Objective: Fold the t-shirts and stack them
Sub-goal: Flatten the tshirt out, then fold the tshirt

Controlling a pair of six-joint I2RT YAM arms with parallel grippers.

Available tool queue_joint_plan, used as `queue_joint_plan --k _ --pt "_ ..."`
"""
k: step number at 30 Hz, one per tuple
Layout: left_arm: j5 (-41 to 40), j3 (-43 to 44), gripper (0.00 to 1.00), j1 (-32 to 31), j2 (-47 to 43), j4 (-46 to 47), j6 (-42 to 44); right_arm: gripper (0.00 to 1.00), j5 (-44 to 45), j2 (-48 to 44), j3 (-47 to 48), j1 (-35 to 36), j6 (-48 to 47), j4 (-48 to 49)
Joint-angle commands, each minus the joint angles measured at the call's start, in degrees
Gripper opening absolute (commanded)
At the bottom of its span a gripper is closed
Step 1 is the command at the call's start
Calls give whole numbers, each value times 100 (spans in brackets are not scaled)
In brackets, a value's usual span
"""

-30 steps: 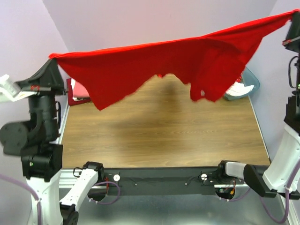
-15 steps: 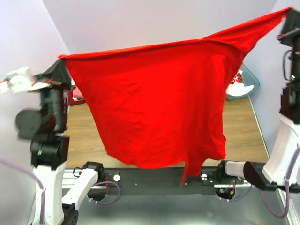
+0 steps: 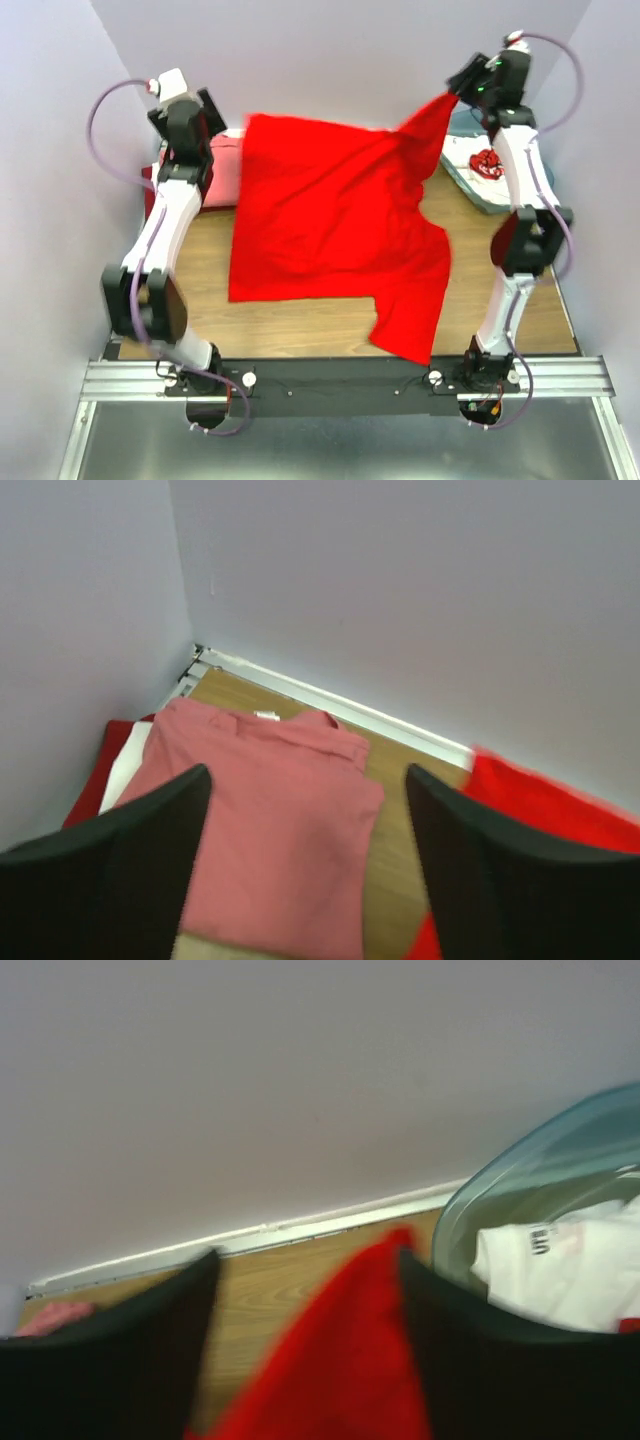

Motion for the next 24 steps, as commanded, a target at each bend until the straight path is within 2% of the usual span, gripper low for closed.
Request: queue_joint_plan --k 1,4,6,9,12,16,19,24 --pt "-199 1431 94 124 936 -315 -159 99 -617 1119 986 79 302 -208" --pt "267 1629 95 115 1123 -676 -159 100 -398 911 515 193 31 -332" --pt "477 1472 95 115 930 -930 -159 100 -292 665 -170 430 -284 -332" --pt "724 515 95 98 377 -1081 -299 100 -195 86 -1216 615 -541 -332" --pt "988 -1002 95 1 -309 -1037 -536 100 -90 -468 -2251 817 -629 -332" --pt "1146 -2094 95 -271 -1003 -1072 -878 100 6 -1031 -3166 1036 -656 -323" --pt "1287 -2658 94 -438 -1513 -1230 -1195 100 42 -1383 -3686 1352 -560 -323" --pt "1244 -3249 93 -553 -1717 -1852 -1618 100 60 -1726 -4329 1705 -191 -297"
